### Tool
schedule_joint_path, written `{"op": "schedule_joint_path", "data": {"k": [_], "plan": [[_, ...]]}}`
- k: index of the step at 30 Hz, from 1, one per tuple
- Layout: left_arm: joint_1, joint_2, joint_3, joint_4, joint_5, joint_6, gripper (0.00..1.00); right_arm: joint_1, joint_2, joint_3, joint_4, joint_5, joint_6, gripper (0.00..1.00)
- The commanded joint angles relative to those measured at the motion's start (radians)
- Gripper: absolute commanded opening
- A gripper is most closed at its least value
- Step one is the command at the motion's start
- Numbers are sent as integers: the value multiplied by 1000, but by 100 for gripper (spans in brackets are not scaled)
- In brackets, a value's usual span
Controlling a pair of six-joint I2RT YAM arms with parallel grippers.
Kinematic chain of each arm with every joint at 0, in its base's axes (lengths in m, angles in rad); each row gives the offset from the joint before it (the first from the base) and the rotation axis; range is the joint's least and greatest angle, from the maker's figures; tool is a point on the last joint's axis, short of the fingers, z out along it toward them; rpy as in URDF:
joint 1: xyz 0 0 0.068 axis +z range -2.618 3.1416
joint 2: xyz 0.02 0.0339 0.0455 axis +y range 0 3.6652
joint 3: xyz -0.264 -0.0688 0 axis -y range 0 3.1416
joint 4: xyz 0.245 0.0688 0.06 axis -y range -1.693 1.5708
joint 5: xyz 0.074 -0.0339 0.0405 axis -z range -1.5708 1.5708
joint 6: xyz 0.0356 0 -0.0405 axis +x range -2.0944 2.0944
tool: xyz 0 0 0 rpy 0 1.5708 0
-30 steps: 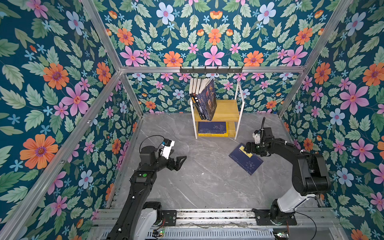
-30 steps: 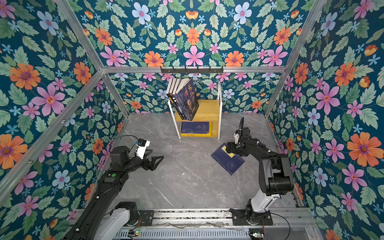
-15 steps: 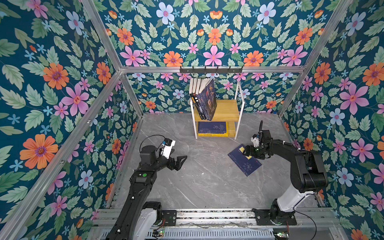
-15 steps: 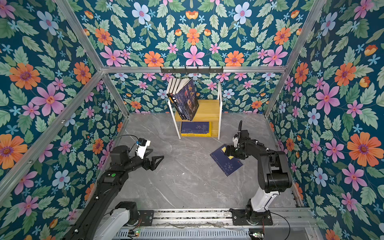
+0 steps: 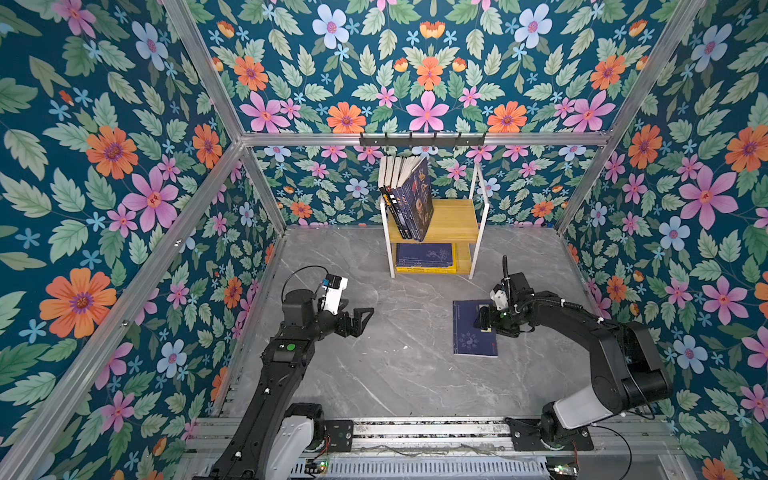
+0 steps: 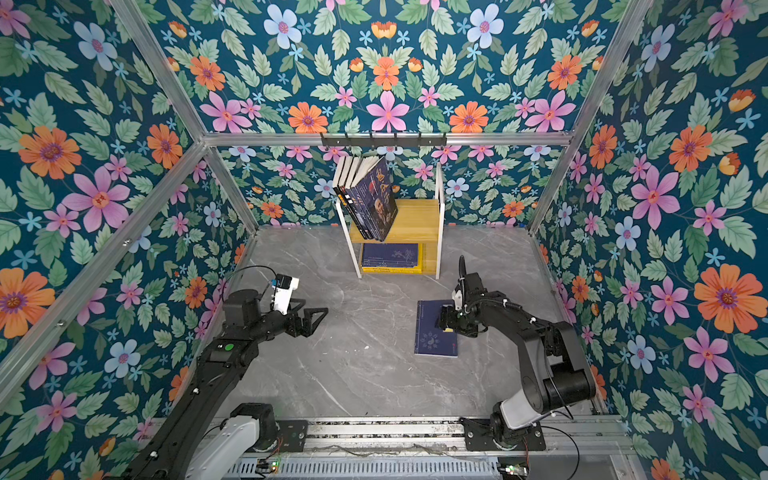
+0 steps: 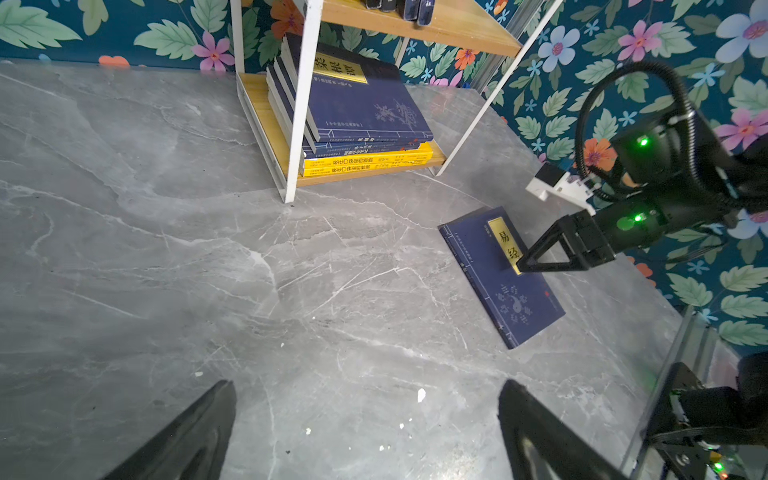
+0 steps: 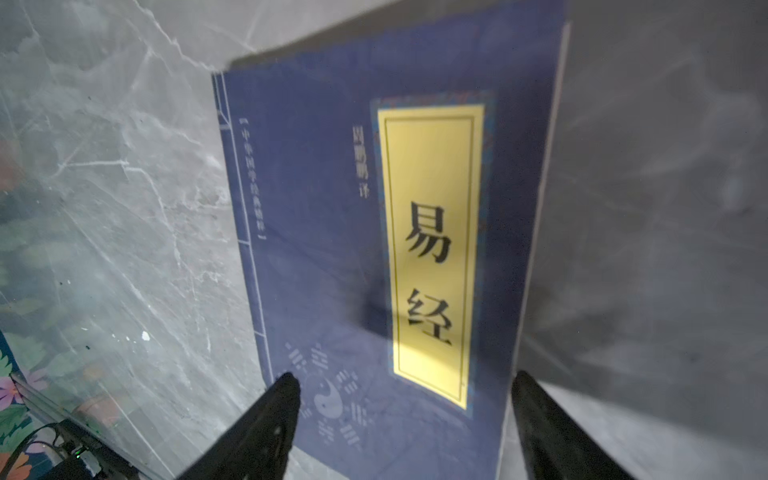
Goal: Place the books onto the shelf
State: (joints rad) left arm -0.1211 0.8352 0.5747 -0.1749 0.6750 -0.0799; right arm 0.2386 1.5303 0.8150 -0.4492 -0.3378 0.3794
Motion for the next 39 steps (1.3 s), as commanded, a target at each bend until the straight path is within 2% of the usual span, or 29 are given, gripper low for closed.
{"op": "schedule_joint_path", "data": {"k": [1, 5, 9, 16, 21, 26, 30, 35, 39], "plan": [[-9, 15, -15, 49, 30, -56, 97, 25, -12, -37, 45, 18, 97, 79], [-29, 49, 1, 52, 55, -77, 95, 40, -32, -94, 103, 30, 151, 79], [-40, 80, -43, 110, 89, -146, 95, 58, -34, -130, 146, 80, 176, 77], [-37, 127, -85, 175, 138, -250, 94, 199, 83, -61, 168, 138, 180, 73], [-36, 183, -77, 150, 113, -251, 90, 310, 206, 25, 166, 183, 203, 72], [-37, 254, -98, 175, 126, -346, 86, 399, 289, 80, 186, 195, 266, 71], [-37, 275, -153, 245, 110, -410, 85, 486, 328, 121, 189, 220, 294, 71], [-37, 316, -147, 227, 108, -437, 85, 561, 347, 133, 208, 242, 346, 70], [-32, 338, -164, 227, 28, -438, 82, 589, 380, 150, 231, 244, 357, 69]]}}
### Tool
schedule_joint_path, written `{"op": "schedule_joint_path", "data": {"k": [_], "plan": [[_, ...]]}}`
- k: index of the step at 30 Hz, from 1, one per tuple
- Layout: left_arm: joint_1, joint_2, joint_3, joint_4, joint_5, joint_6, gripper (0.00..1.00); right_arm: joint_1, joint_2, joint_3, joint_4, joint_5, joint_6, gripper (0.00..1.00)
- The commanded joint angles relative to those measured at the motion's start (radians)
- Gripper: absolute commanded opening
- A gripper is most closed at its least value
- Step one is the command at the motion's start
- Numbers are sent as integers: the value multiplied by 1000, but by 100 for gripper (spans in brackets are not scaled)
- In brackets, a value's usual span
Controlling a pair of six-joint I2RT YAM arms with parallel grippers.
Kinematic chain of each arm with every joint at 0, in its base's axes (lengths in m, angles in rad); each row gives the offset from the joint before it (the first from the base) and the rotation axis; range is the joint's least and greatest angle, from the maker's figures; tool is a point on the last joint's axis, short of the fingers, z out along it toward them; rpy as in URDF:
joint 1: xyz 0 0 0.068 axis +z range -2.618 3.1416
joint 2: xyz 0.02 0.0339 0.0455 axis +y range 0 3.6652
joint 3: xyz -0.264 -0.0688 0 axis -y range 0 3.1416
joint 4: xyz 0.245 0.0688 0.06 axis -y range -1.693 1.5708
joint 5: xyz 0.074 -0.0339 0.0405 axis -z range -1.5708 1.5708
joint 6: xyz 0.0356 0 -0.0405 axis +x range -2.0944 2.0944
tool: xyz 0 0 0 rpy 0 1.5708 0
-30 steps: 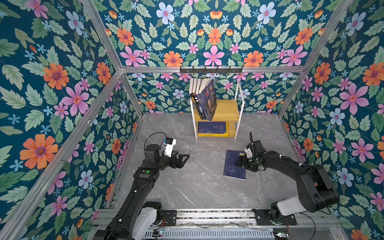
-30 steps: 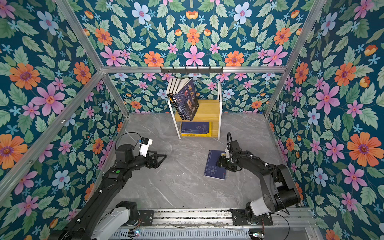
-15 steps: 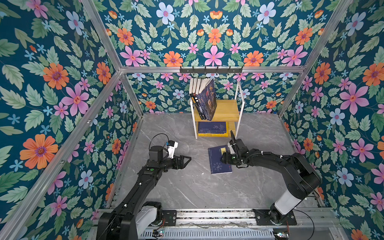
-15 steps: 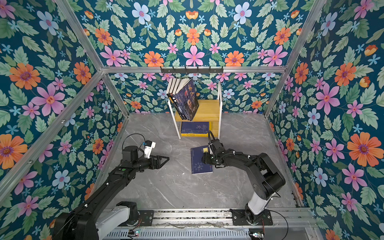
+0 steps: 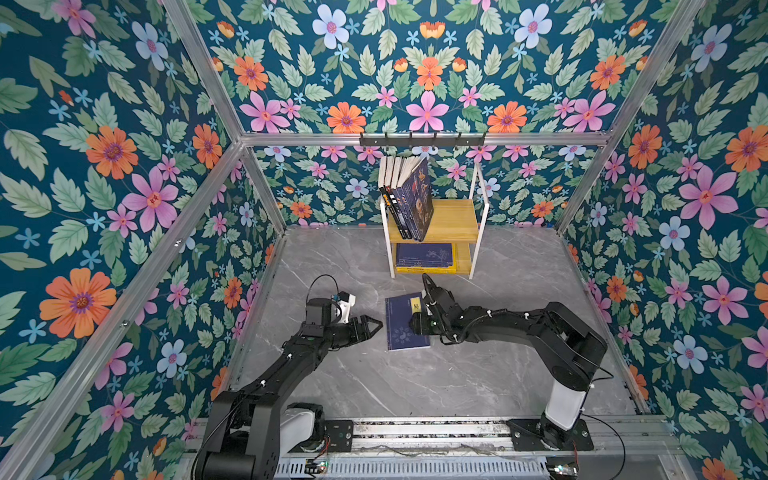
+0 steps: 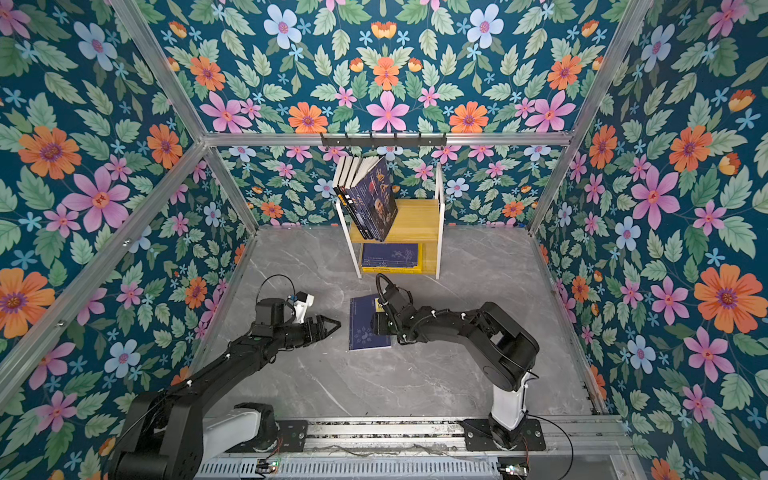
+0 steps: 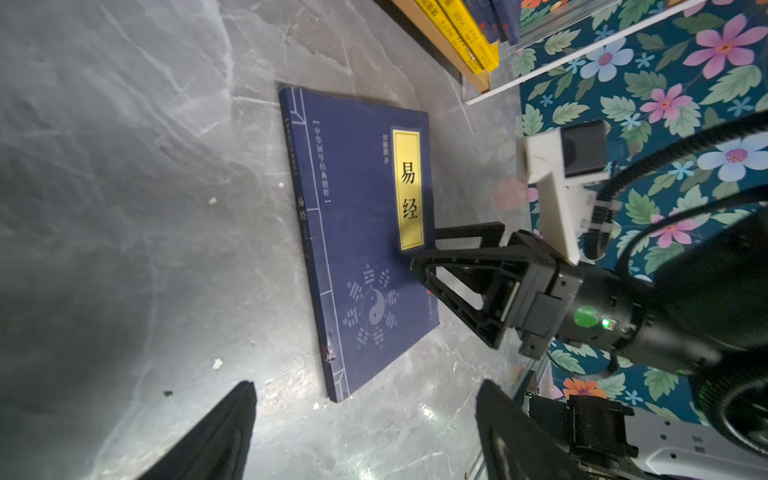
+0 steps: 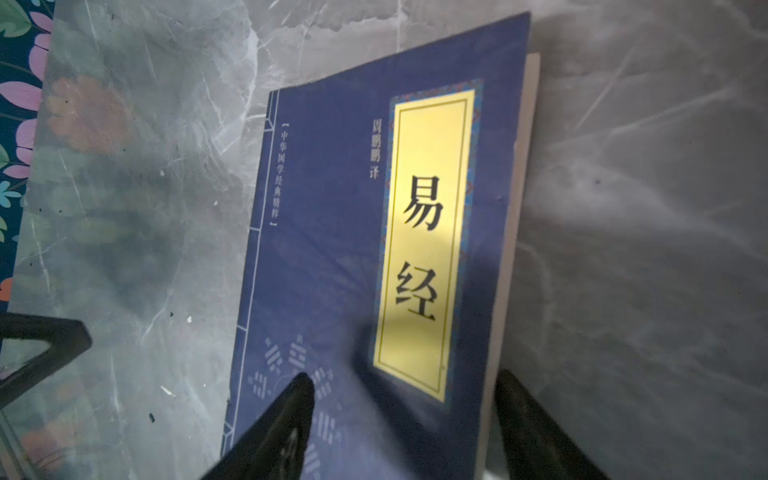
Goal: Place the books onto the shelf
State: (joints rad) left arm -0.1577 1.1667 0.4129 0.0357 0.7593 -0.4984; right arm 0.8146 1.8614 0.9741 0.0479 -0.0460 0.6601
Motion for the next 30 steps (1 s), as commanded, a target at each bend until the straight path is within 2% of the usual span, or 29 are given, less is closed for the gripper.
{"op": "schedule_joint_path", "data": {"k": [1, 7, 16, 19, 22, 26, 30], "plan": [[5, 16, 2, 8, -57, -22, 81, 15, 58, 0, -277, -51, 75, 68], [4, 115, 18, 44, -23, -57, 79, 30, 85, 10, -259, -42, 74, 67], [2, 237, 50, 42, -50, -81, 74, 58, 140, 68, -266, -66, 67, 65], [1, 256, 43, 34, -88, -81, 71, 80, 152, 83, -250, -66, 70, 65], [1, 278, 39, 21, -124, -57, 65, 96, 182, 102, -220, -93, 82, 64], [1, 274, 35, 38, -88, -85, 58, 118, 217, 135, -226, -99, 79, 63], [1, 238, 44, 40, -86, -92, 43, 121, 227, 127, -197, -108, 98, 63]]}}
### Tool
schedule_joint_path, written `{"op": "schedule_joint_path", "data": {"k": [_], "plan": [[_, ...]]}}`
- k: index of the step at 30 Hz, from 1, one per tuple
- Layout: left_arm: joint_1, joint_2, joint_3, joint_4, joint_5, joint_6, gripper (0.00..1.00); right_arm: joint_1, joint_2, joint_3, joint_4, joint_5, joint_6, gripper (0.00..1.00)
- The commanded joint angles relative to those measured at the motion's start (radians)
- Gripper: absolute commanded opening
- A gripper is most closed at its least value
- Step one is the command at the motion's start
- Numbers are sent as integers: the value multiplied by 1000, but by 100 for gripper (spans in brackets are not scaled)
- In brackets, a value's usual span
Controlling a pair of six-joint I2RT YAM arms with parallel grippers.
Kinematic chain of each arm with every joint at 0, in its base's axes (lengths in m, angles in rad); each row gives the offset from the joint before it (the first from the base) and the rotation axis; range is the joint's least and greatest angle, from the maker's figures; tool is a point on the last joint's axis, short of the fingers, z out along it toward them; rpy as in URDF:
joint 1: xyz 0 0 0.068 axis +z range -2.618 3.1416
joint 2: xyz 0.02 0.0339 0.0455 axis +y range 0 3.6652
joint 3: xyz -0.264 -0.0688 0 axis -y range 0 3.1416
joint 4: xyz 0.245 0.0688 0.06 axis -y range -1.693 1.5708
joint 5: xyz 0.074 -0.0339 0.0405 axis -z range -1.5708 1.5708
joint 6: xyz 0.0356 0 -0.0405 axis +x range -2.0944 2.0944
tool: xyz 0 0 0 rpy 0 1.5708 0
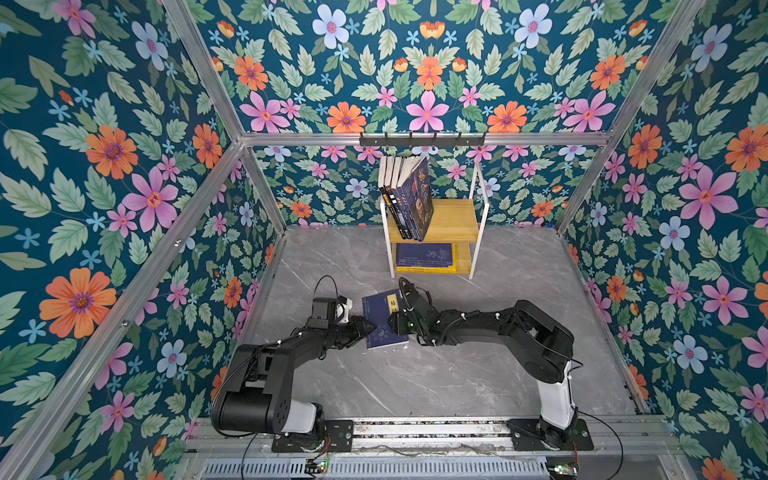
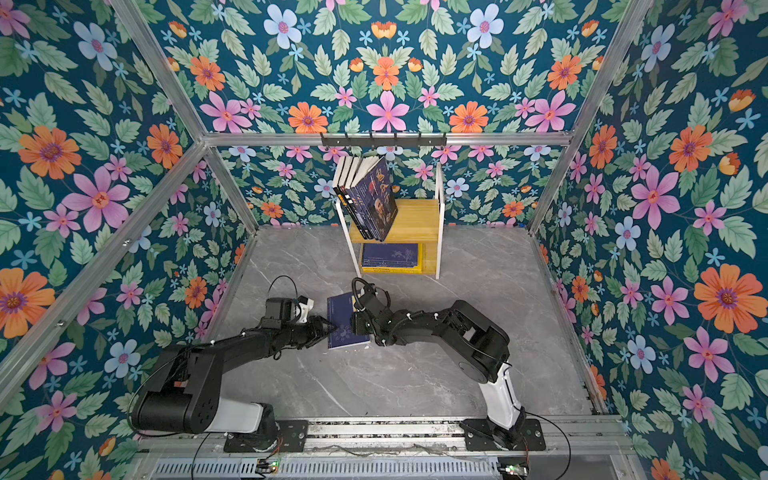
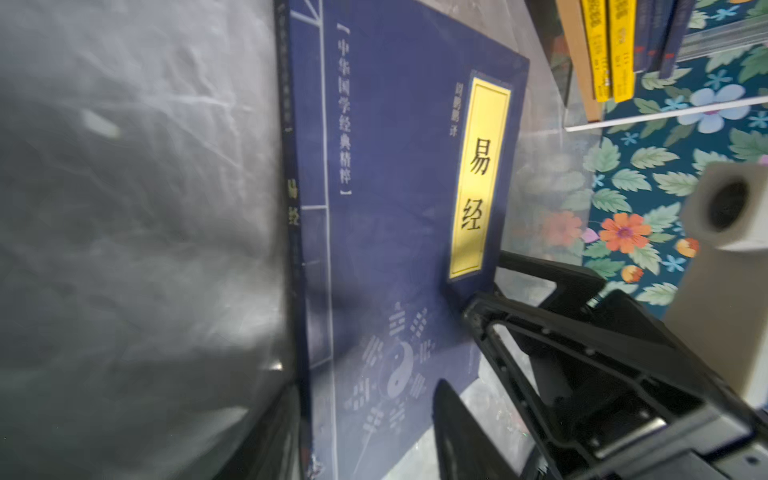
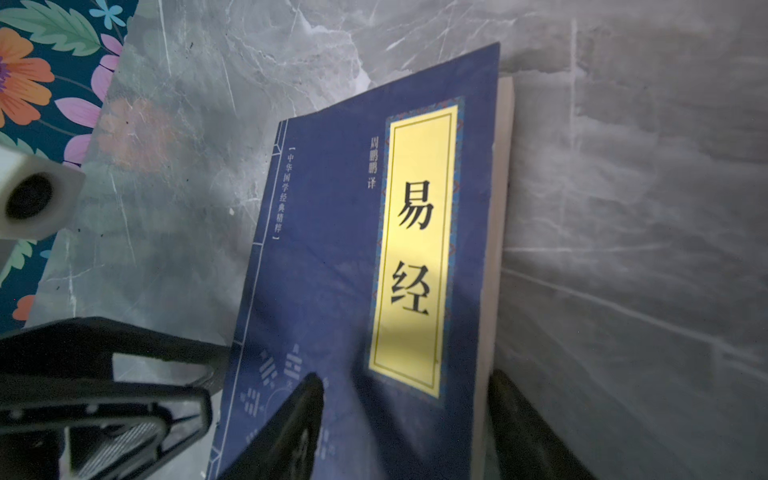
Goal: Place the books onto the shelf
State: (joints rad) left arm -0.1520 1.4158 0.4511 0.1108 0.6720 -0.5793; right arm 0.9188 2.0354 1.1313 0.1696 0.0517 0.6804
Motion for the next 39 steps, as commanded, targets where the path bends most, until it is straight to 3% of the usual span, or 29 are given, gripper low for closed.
{"op": "schedule_joint_path", "data": {"k": [1, 6, 11, 14, 17, 28, 33, 39], "plan": [[-5, -17, 8, -38, 4, -7, 42, 17, 54, -35, -310, -209, 82, 63], [-5, -27, -12, 9, 28, -36, 33, 17, 72, -30, -291, -225, 86, 62], [-5, -25, 2, 46, 64, -83, 44, 32, 80, -18, -285, -233, 88, 62], [-4, -17, 14, 88, 100, -110, 37, 33, 86, -23, -280, -236, 94, 62], [-6, -24, 26, 136, 151, -147, 37, 34, 74, -38, -278, -238, 96, 62], [-23, -28, 26, 203, 196, -186, 21, 30, 65, -76, -226, -237, 99, 61], [-26, -2, 44, 185, 196, -187, 22, 28, 65, -76, -232, -241, 96, 61], [-26, -27, 49, 121, 166, -147, 2, 19, 25, -97, -260, -228, 90, 61]]}}
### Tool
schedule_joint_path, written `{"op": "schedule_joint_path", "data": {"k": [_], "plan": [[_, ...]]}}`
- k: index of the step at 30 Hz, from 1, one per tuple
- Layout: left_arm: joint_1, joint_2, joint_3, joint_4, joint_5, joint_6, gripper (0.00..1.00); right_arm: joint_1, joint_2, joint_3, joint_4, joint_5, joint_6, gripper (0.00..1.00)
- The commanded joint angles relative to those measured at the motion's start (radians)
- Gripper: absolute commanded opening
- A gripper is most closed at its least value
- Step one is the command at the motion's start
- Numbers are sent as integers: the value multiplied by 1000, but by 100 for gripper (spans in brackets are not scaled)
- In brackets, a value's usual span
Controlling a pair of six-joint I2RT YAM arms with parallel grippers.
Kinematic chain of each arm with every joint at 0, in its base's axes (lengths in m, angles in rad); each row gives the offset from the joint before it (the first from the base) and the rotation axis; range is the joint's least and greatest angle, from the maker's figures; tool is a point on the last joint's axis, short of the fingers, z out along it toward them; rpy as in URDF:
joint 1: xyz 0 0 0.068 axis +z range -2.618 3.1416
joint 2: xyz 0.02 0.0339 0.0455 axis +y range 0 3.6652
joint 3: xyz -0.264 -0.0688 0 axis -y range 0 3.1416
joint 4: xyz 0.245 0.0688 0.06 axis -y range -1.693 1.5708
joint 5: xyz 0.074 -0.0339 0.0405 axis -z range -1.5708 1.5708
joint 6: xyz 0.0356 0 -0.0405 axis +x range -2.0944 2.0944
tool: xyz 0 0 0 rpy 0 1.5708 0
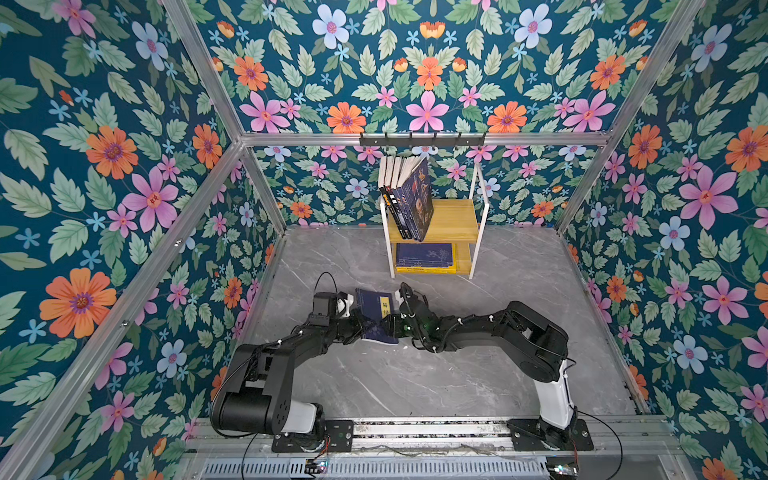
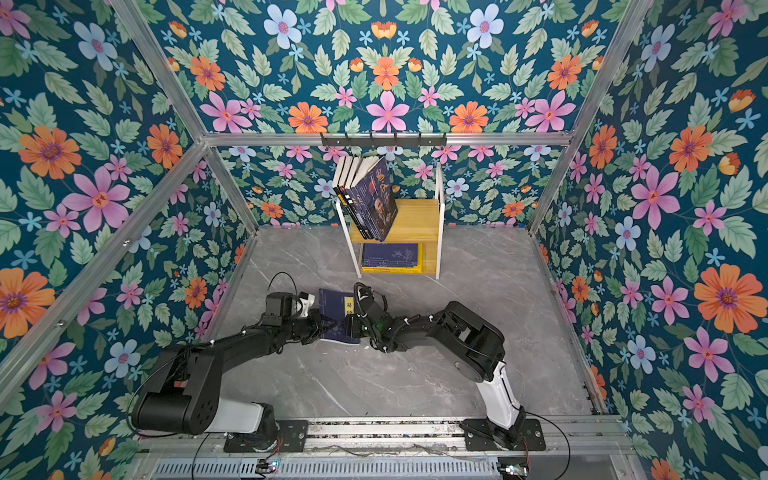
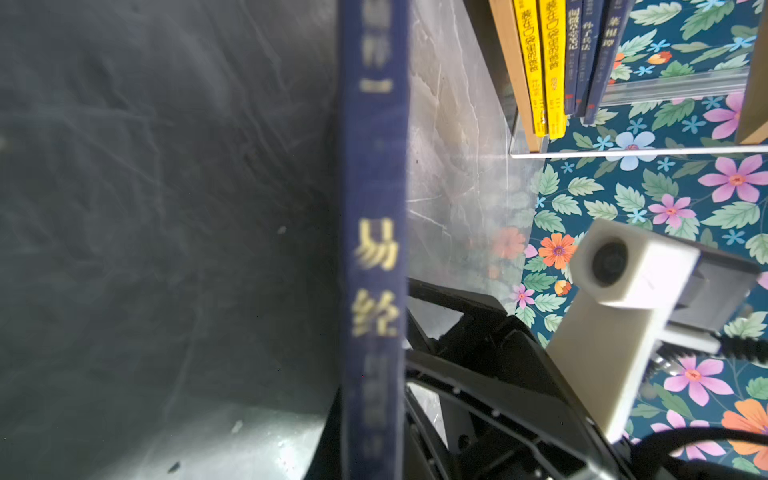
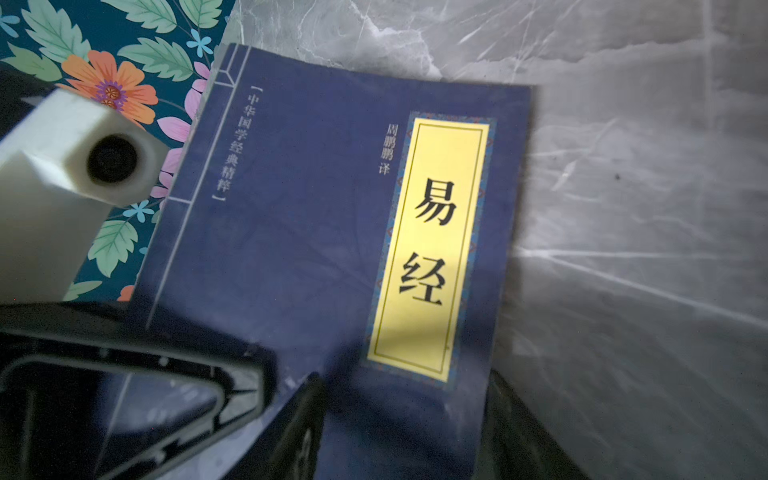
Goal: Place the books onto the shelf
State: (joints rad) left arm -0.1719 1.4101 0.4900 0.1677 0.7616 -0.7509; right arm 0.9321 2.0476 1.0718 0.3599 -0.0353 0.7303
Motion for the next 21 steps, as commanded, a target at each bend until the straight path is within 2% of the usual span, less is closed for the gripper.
{"op": "schedule_joint_path", "data": {"k": [1, 7, 11, 21], "plan": [[-6, -30, 4, 64, 69, 28, 1, 5, -2, -50, -444, -130, 40, 61], [-3, -80, 13, -3, 37, 130, 0, -41, -111, -186, -315, -143, 83, 61], [-2, -152, 11, 8, 49, 181, 0, -50, -194, -237, -304, -97, 77, 61], [18, -332, 123, -120, 93, 403, 0, -86, -467, -355, -244, 0, 17, 63]]}}
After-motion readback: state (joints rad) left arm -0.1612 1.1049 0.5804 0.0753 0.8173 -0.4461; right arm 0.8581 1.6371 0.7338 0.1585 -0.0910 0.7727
